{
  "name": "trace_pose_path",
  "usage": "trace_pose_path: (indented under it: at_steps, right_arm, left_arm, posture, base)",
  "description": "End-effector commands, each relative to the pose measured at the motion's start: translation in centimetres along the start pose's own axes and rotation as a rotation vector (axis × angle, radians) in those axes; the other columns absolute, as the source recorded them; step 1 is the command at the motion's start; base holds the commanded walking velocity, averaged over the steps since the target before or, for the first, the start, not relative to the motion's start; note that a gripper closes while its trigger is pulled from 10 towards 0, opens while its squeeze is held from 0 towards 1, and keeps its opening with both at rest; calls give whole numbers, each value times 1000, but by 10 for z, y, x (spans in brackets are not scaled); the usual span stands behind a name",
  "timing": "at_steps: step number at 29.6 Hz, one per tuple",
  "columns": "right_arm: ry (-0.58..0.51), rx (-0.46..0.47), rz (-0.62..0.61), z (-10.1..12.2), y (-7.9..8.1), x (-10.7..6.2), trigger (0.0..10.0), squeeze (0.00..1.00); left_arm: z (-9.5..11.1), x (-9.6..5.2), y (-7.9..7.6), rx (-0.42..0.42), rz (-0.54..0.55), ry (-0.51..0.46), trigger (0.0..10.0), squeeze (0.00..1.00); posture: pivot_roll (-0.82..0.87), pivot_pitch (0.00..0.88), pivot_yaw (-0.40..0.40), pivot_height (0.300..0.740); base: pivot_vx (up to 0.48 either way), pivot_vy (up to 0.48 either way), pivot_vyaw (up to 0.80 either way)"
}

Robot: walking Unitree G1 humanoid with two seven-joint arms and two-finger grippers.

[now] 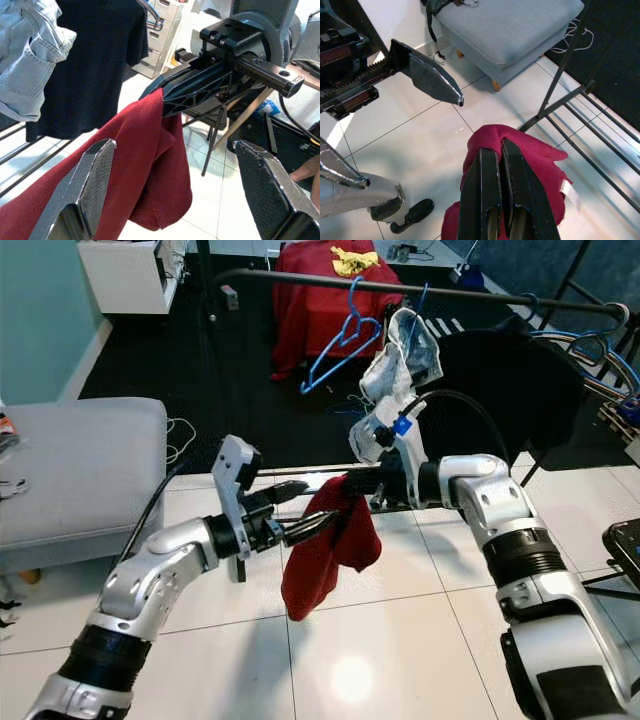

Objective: Hang hanger

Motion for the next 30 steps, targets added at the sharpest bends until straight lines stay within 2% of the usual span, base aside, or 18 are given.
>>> trace_pose_path:
  at_steps: [1, 3, 4, 5, 6, 12, 14, 16, 20, 21, 22, 24, 25, 26, 27, 30]
  right_arm:
    - [-29, -12, 12, 9, 0, -3, 0, 0]
    - [-29, -12, 12, 9, 0, -3, 0, 0]
    - [-38, -15, 22, 11, 1, -2, 0, 0]
    - [-38, -15, 22, 11, 1, -2, 0, 0]
    - [-51, -18, 38, 15, 4, -1, 0, 0]
    - [-79, -21, 93, 21, 12, 0, 0, 0]
    - [-83, -21, 104, 22, 14, 0, 0, 0]
    - [-86, -21, 111, 23, 15, 0, 0, 0]
    - [-86, -21, 112, 23, 15, 0, 0, 0]
    - [-86, -21, 114, 23, 16, 1, 0, 0]
    - [-87, -20, 118, 23, 17, 1, 0, 0]
    - [-87, -20, 118, 23, 17, 1, 0, 0]
    - [-86, -19, 124, 22, 19, 2, 0, 0]
    - [-86, -19, 124, 22, 19, 2, 0, 0]
    - [-84, -19, 136, 21, 21, 3, 0, 0]
    - [-83, -19, 139, 21, 21, 3, 0, 0]
  left_arm:
    - [-18, 4, -4, 36, -1, 74, 10000, 1000]
    - [-18, 4, -4, 36, -1, 74, 10000, 1000]
    - [-27, 6, 2, 77, 38, 116, 10000, 1000]
    - [-27, 6, 2, 77, 38, 116, 10000, 1000]
    - [-32, 8, 7, 110, 68, 145, 10000, 0]
    - [-37, 10, 12, 128, 95, 165, 10000, 0]
    - [-36, 10, 10, 118, 83, 161, 10000, 0]
    - [-33, 10, 0, 77, 25, 147, 10000, 0]
    - [-33, 10, -2, 64, 9, 142, 10000, 0]
    - [-32, 10, -5, 50, -1, 135, 5725, 0]
    - [-33, 11, -5, 49, 1, 135, 4980, 0]
    - [-33, 11, -5, 49, 1, 135, 4980, 0]
    - [-34, 12, -5, 51, 5, 137, 9961, 0]
    - [-34, 12, -5, 51, 5, 137, 9961, 0]
    - [-36, 16, -4, 52, 19, 137, 0, 0]
    - [-37, 18, -3, 50, 25, 137, 0, 0]
  posture:
    - [-117, 143, -108, 740]
    - [-117, 143, -108, 740]
    - [-117, 144, -108, 740]
    - [-117, 144, -108, 740]
    - [-117, 144, -108, 740]
    - [-117, 145, -105, 740]
    - [-118, 144, -105, 740]
    - [-120, 140, -102, 740]
    - [-120, 140, -102, 740]
    - [-122, 138, -101, 740]
    - [-123, 137, -102, 740]
    - [-123, 137, -102, 740]
    - [-124, 134, -101, 740]
    - [-124, 134, -101, 740]
    - [-123, 128, -101, 740]
    - [-123, 128, -101, 740]
  base:
    - [0, 0, 0]
    - [0, 0, 0]
    - [0, 0, 0]
    - [0, 0, 0]
    - [0, 0, 0]
    - [0, 0, 0]
    - [0, 0, 0]
    - [0, 0, 0]
    - [0, 0, 0]
    - [0, 0, 0]
    - [0, 0, 0]
    - [0, 0, 0]
    - [0, 0, 0]
    - [0, 0, 0]
    - [0, 0, 0]
    - [0, 0, 0]
Point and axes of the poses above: a point about 5 cm out from each wrist's last joint towards the gripper, its own x axis pointing out of the wrist towards the gripper, its own z axis along the axis of the wrist's last joint, y = z × x, the point moved 5 cm from there along x, pointing out of the wrist towards the gripper
